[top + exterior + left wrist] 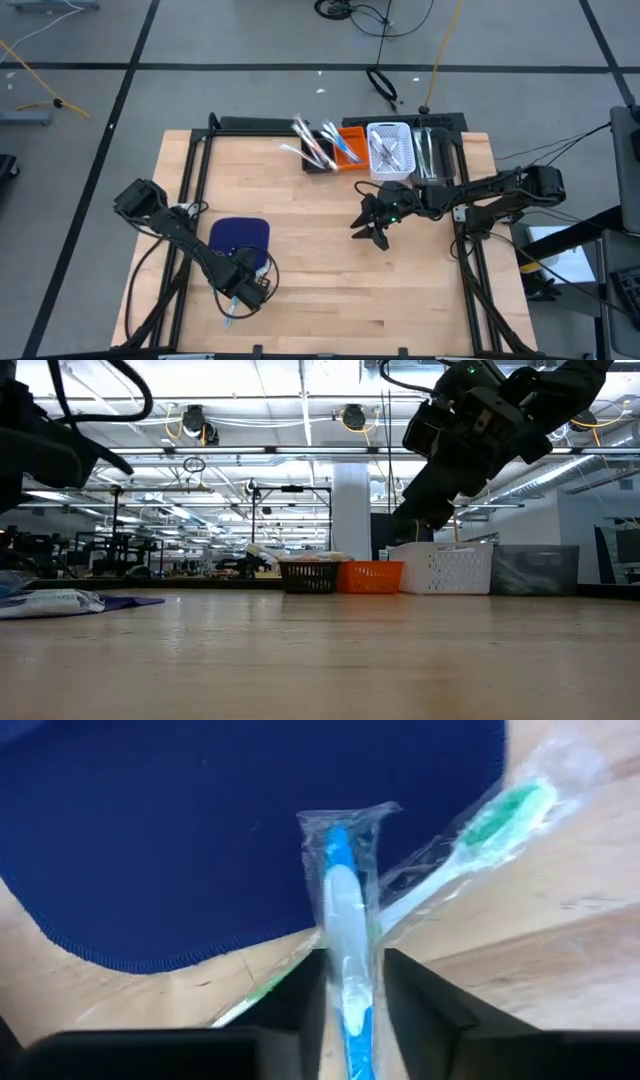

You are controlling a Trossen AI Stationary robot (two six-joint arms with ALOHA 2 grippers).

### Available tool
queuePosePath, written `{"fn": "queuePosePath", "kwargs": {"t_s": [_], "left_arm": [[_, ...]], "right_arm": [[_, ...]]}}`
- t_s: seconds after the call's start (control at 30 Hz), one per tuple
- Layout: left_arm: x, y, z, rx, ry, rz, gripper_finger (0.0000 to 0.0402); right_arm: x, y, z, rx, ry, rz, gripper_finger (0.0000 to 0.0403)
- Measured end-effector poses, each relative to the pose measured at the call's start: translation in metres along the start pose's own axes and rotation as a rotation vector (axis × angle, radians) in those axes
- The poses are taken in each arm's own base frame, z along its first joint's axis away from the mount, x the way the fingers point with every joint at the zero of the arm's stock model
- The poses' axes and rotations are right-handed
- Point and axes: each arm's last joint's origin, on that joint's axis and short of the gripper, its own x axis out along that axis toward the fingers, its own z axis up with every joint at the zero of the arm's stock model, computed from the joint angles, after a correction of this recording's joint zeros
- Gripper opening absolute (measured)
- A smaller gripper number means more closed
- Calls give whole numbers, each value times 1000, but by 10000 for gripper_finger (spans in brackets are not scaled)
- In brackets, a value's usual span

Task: Pick & Place Toothbrushes
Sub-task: Put the blue toothbrush into the orange bin

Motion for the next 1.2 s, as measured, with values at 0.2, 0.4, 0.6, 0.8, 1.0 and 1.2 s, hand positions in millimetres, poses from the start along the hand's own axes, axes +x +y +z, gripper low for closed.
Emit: {"fn": "queuePosePath", "kwargs": {"t_s": [0.2,0.4,0.6,0.8,1.0,1.2], "left_arm": [[-5,1,5,21,6,-15,11],[-13,0,10,41,5,-40,2],[-45,1,16,86,-162,-194,1],[-75,2,28,135,-501,-353,0],[-93,-4,43,190,-809,-396,0],[-109,-26,66,257,-1037,-439,0]], "right_arm": [[0,0,0,-1,-4,-2,160],[0,0,0,-1,-4,-3,160],[0,0,1,-2,-7,-2,160],[0,1,5,-22,-52,15,160],[-1,5,15,-60,-148,40,160],[-4,7,27,-100,-279,14,160]]}}
